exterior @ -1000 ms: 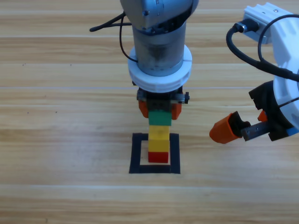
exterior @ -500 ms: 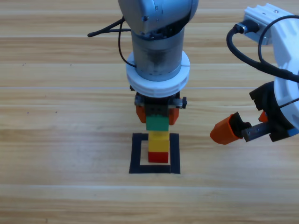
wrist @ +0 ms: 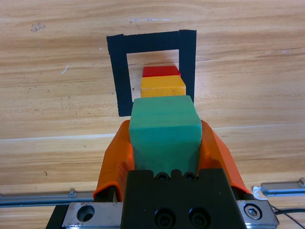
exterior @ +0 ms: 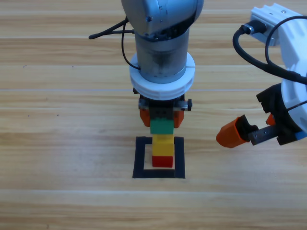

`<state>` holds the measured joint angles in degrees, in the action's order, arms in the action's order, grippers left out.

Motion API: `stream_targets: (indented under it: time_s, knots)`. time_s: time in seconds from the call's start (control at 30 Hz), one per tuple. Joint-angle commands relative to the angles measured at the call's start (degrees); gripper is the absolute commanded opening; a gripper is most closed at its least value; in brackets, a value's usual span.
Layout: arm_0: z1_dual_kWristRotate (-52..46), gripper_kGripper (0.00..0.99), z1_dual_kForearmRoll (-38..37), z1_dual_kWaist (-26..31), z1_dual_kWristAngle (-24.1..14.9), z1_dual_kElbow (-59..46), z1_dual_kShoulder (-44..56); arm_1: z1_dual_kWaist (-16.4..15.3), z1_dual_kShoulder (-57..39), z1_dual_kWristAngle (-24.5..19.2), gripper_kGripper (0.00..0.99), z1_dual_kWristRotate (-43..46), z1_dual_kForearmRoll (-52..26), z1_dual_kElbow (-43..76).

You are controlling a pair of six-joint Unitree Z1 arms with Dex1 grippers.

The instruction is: Stack the blocks in the rectangular block: red at the bottom, yellow in the middle, green on top

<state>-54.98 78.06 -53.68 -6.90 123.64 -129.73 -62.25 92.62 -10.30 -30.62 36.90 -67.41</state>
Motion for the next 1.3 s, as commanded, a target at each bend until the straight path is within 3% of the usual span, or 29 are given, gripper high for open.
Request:
stream_targets:
  time_s: [0.03,1.3]
  knots:
    - [-0.9,0.002,0.4,-1.3,0.5,-0.7,-2.1,1.4,3.3,-1.5,0.99,0.2,1.2,1.4]
    - [-1.7,0.002,-0.5,-1.6,0.4,-0.5,-4.3,1.4,3.1,-1.6,0.99,0.3,1.1,1.7]
